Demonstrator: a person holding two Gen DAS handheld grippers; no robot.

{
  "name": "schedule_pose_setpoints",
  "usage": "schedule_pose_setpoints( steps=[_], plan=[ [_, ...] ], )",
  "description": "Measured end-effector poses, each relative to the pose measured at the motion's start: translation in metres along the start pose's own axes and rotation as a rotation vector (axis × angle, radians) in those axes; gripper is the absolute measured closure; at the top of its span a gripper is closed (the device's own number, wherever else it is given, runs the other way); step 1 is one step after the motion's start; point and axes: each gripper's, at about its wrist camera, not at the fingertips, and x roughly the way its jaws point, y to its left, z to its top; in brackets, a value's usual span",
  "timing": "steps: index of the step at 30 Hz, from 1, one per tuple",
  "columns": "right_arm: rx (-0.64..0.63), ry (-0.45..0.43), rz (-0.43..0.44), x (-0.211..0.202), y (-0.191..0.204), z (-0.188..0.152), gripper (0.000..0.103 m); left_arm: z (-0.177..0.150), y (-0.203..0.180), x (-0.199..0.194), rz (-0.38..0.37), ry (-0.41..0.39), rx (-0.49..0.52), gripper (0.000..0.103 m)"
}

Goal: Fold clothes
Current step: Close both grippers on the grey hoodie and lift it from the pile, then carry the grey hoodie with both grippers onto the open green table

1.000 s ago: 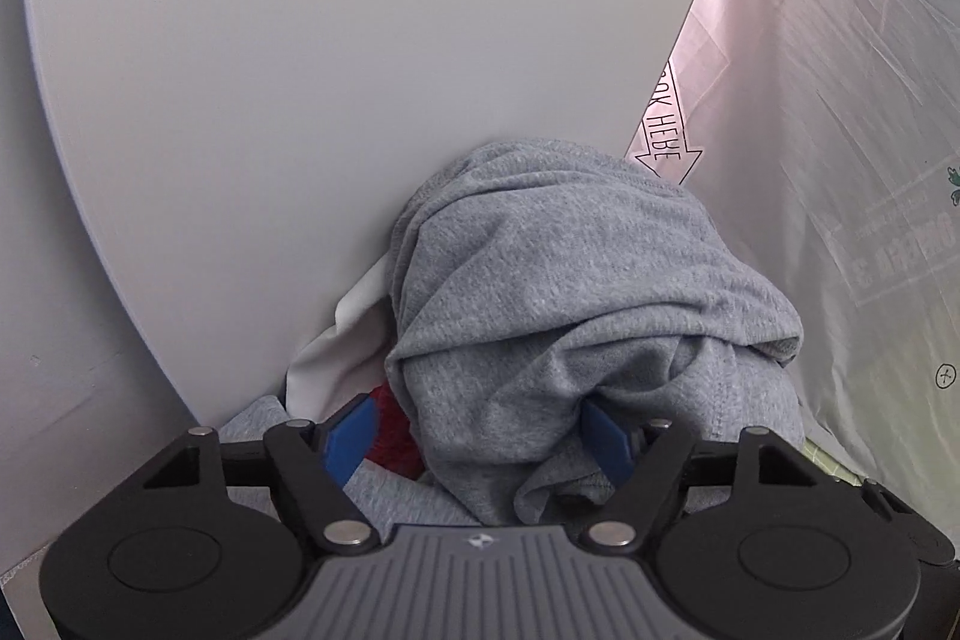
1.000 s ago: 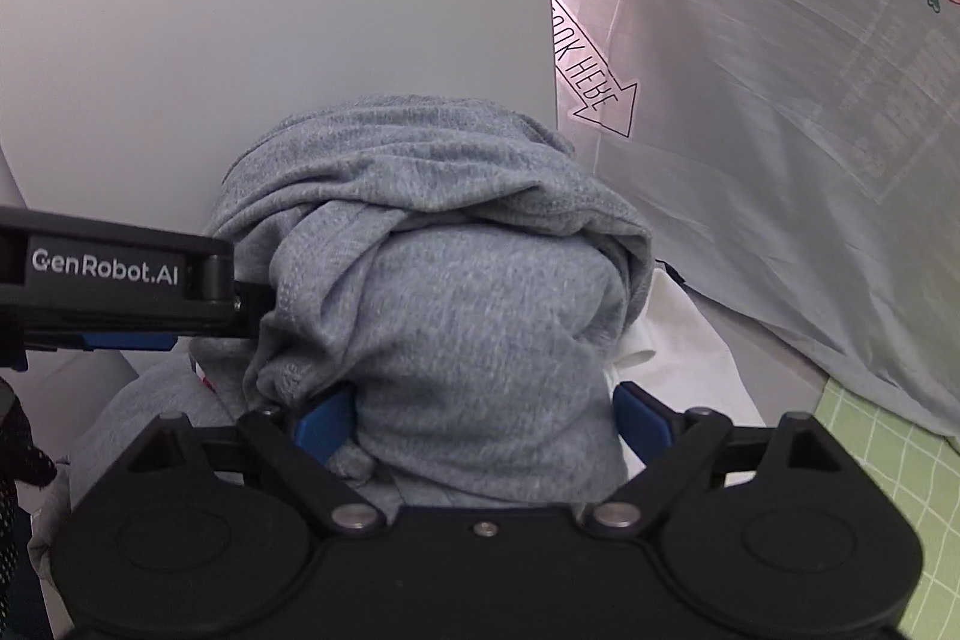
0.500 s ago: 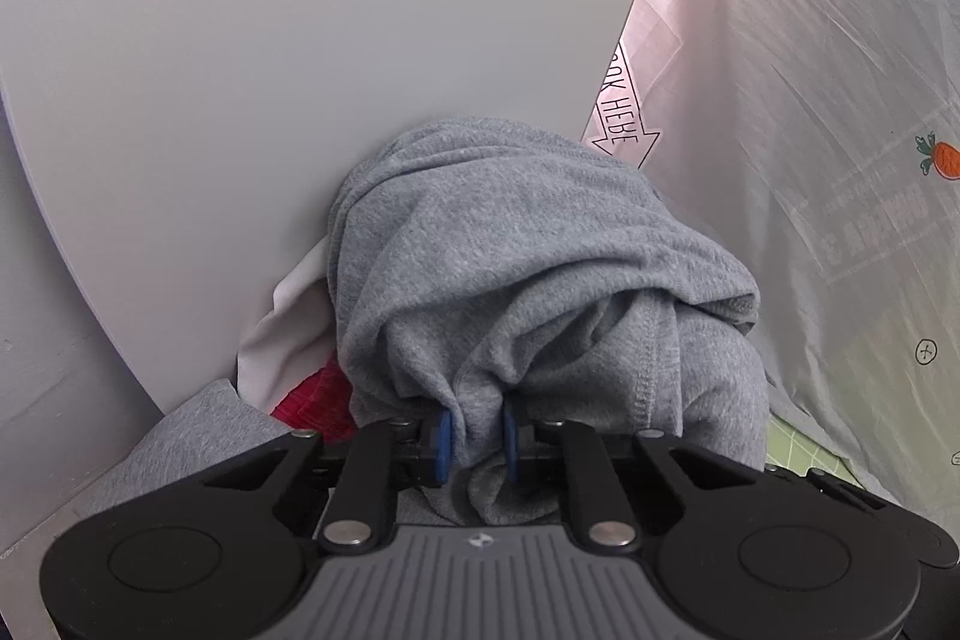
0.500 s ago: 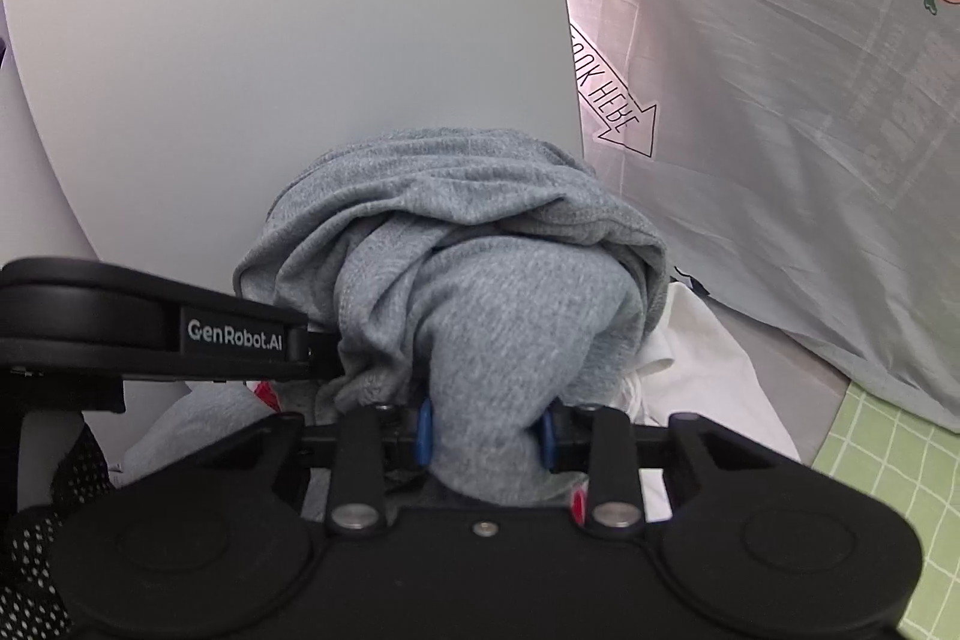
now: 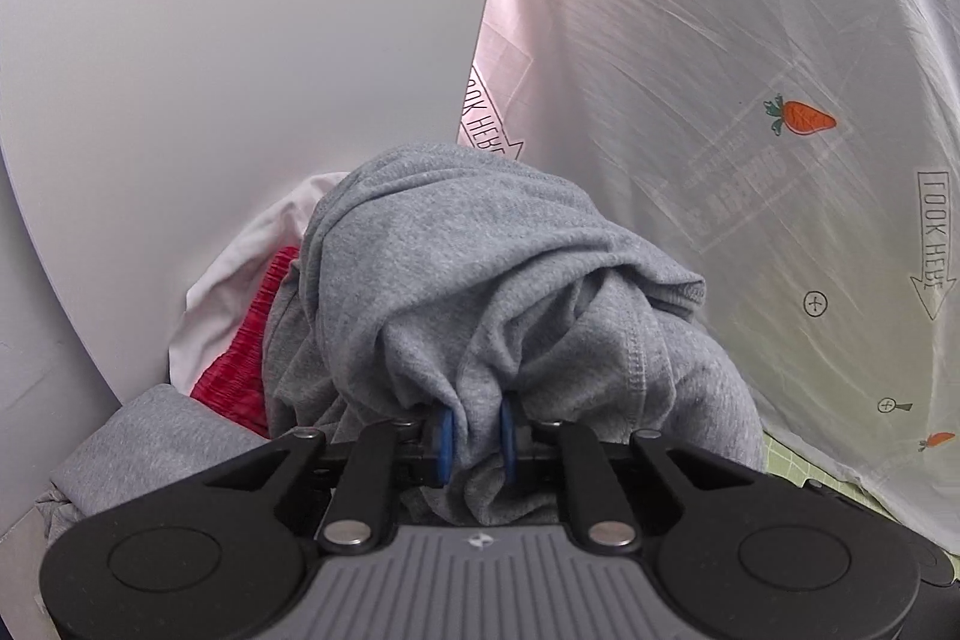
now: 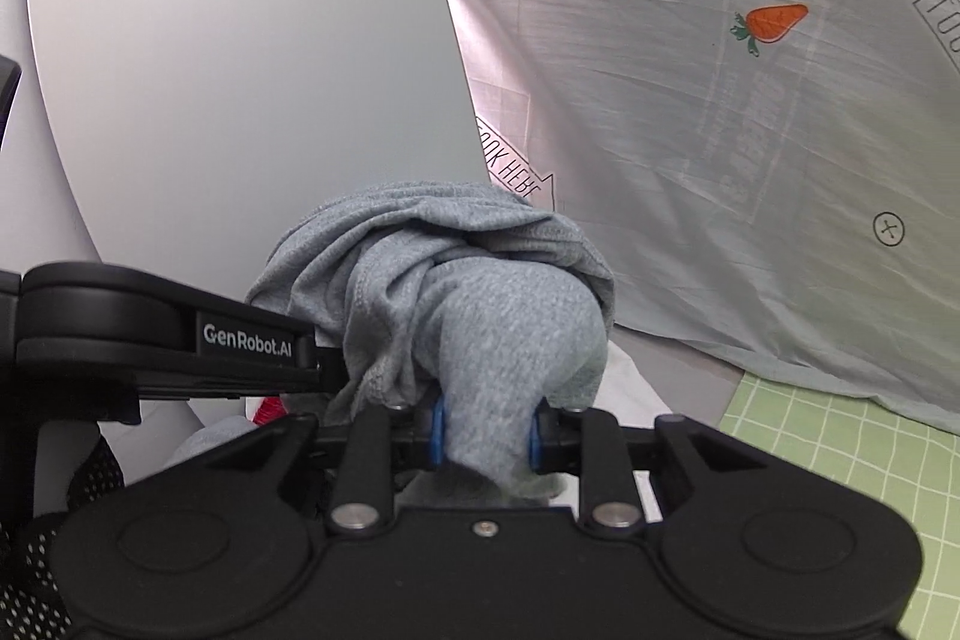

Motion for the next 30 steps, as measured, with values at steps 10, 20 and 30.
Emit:
schedule_pose_setpoints(
  steps=[10,20,30],
  plan=[
    [0.103,-0.045,-0.079,-0.094,-0.046,-0.032,0.079,-0.054,-0.091,-0.034,-0.062,0.007,0.106,0.087],
    [0.125,-0.063,-0.223,-0.201,-0.126,-0.071,0.080,-0.139,-0.213,-0.054,-0.165,0.070,0.195,0.087],
    [0.160,0.013,-0.312,-0.300,-0.231,-0.166,0.080,-0.267,-0.336,-0.064,-0.189,0.175,0.307,0.087]
  ],
)
